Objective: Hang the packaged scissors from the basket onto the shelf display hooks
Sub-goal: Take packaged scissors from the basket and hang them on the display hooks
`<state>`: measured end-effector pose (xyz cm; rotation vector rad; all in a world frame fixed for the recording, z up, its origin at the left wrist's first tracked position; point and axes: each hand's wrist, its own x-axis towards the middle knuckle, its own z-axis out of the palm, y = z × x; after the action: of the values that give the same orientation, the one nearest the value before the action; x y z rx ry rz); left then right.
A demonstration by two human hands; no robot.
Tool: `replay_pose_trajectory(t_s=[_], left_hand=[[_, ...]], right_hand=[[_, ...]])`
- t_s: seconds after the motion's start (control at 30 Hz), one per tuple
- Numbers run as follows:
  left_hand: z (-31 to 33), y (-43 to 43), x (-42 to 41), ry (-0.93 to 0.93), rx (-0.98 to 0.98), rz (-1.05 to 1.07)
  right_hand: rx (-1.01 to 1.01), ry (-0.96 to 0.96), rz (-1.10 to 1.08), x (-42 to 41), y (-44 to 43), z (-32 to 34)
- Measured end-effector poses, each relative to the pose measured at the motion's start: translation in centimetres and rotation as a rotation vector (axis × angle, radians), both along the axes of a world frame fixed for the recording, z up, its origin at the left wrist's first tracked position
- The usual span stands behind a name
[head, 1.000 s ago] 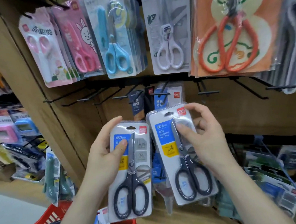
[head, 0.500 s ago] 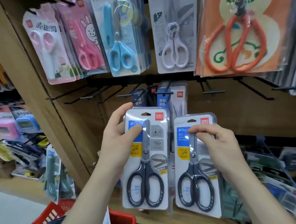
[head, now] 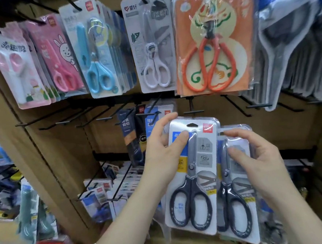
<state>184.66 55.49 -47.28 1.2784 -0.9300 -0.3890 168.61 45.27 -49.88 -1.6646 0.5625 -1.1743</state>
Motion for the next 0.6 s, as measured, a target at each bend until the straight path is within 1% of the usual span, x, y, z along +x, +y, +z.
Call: replay_pose_trajectory(t_s=[0.13,0.27,0.37,0.53,0.6], left_hand=[[-0.4,-2.1,-0.2,-0.058,0.02,0.065],[-1.1,-2.6,-0.3,-0.062,0.024,0.126],[-1.3,-2.7,0.1,-0.066,-0.001,0.159],[-1.3,-2.8,0.6,-0.076,0.019,0.168],[-1.5,-2.8,0.6,-0.091,0.021,0.164]], right_hand=[[0.045,0.049,-0.003,-0.9,-0.3,-0.4],[-0.009,0.12,0.06,-0.9,-0.1,-0.5],[-0.027,0.212,0.044,-0.5,-0.3,-1.0],[-0.018,0.296,-0.037,0.1,-0.5,-1.5],[-0.002,0.326,-0.025,0.1,-0.6,-1.8]])
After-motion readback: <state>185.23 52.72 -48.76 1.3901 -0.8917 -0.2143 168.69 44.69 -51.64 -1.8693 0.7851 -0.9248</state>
